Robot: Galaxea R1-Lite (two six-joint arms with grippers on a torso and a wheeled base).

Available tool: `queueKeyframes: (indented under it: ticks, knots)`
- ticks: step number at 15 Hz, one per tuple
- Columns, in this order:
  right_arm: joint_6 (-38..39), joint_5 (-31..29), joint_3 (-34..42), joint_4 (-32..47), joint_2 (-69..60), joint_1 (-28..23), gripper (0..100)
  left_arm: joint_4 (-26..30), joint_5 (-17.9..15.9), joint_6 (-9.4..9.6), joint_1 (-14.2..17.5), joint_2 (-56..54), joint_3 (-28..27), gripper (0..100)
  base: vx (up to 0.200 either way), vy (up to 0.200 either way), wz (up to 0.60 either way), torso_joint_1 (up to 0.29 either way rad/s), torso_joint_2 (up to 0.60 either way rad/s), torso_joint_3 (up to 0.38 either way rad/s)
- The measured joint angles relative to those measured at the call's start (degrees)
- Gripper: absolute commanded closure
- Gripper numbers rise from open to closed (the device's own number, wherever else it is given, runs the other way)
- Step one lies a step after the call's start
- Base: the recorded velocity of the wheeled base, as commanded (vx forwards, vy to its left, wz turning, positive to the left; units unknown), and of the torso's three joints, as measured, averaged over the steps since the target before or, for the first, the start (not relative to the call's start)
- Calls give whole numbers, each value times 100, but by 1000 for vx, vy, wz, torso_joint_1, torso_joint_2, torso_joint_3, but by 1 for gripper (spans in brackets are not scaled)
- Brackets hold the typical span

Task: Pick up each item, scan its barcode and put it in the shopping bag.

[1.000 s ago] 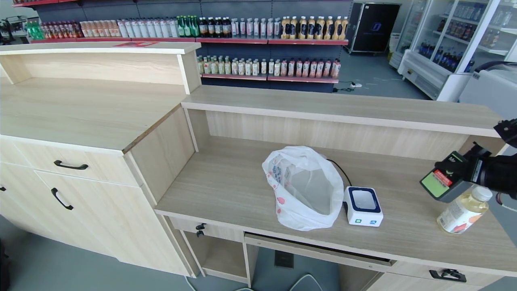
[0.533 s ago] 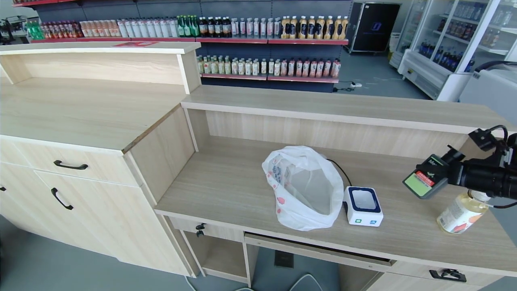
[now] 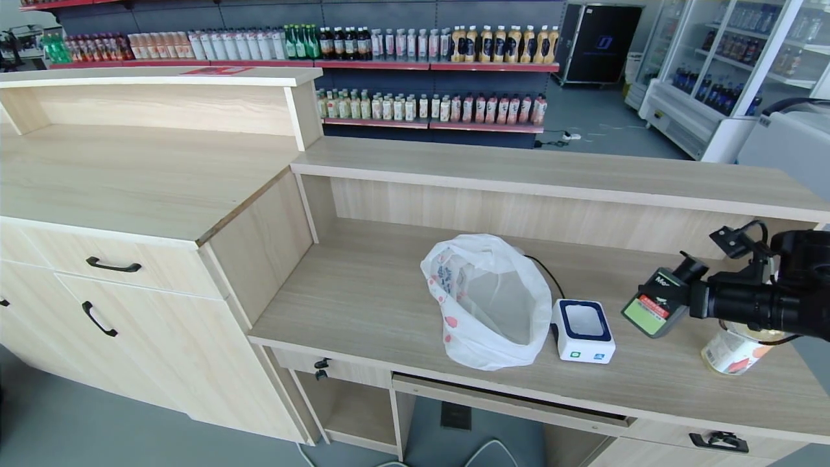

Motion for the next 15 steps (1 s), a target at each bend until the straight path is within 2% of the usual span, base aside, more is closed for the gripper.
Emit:
queueKeyframes:
  ticks: [15]
  knots:
    - [319,-7,-800,0,775,276,100,0,0,2,0,0,0,0,0,0,0,0,0,0]
